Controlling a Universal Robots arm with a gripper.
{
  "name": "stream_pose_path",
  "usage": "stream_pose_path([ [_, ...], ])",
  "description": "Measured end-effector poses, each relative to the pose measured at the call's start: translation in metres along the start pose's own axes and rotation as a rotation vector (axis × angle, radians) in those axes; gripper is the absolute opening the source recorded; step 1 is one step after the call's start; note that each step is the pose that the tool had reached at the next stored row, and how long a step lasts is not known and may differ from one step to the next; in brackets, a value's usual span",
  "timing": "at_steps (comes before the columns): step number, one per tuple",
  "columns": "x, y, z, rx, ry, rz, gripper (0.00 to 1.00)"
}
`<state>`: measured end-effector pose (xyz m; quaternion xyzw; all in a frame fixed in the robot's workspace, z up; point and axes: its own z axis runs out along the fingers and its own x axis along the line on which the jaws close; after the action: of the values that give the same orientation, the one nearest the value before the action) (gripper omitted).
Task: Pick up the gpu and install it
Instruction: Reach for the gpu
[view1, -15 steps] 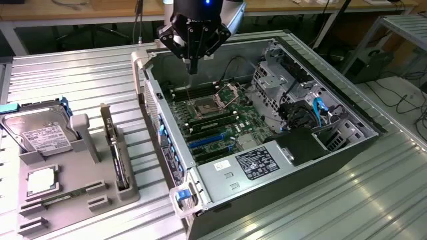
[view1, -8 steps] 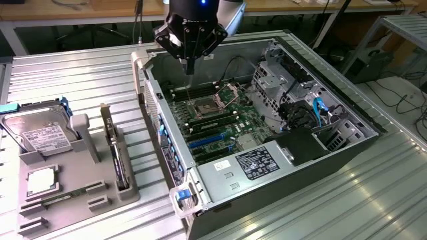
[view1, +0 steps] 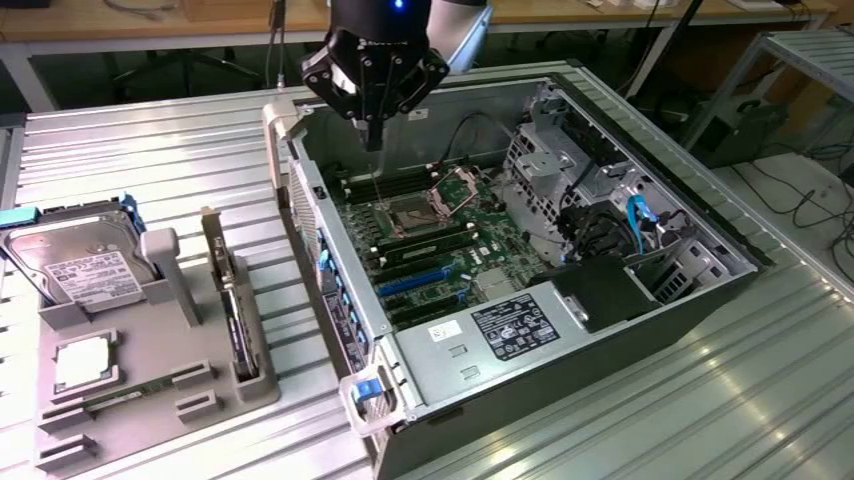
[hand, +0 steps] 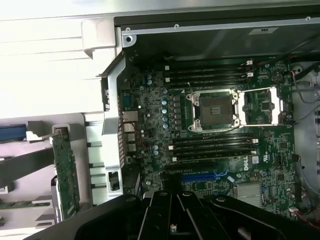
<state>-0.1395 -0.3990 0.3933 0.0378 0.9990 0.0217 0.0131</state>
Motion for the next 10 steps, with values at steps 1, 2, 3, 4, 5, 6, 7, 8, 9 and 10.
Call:
stream_pose_path([
  [1,0.0007,0.0000,0.0000,0.0000,0.0000,0.000,0.11],
  [2,0.0014,-0.0001,0.0000,0.0000,0.0000,0.000,0.11],
  [3,0.0020,-0.0001,0.0000,0.0000,0.0000,0.000,0.11],
  [4,0.0032,-0.0003,-0.0001,0.0000,0.0000,0.000,0.11],
  [5,0.0043,-0.0003,-0.0001,0.0000,0.0000,0.000,0.11],
  [6,0.0058,-0.0005,-0.0002,0.0000,0.0000,0.000,0.11],
  [7,0.0070,-0.0006,-0.0002,0.0000,0.0000,0.000,0.11],
  [8,0.0084,-0.0007,-0.0002,0.0000,0.0000,0.000,0.11],
  [9,0.0094,-0.0008,-0.0003,0.0001,0.0001,0.000,0.11],
  [10,0.0102,-0.0009,-0.0003,0.0001,0.0001,0.000,0.11],
])
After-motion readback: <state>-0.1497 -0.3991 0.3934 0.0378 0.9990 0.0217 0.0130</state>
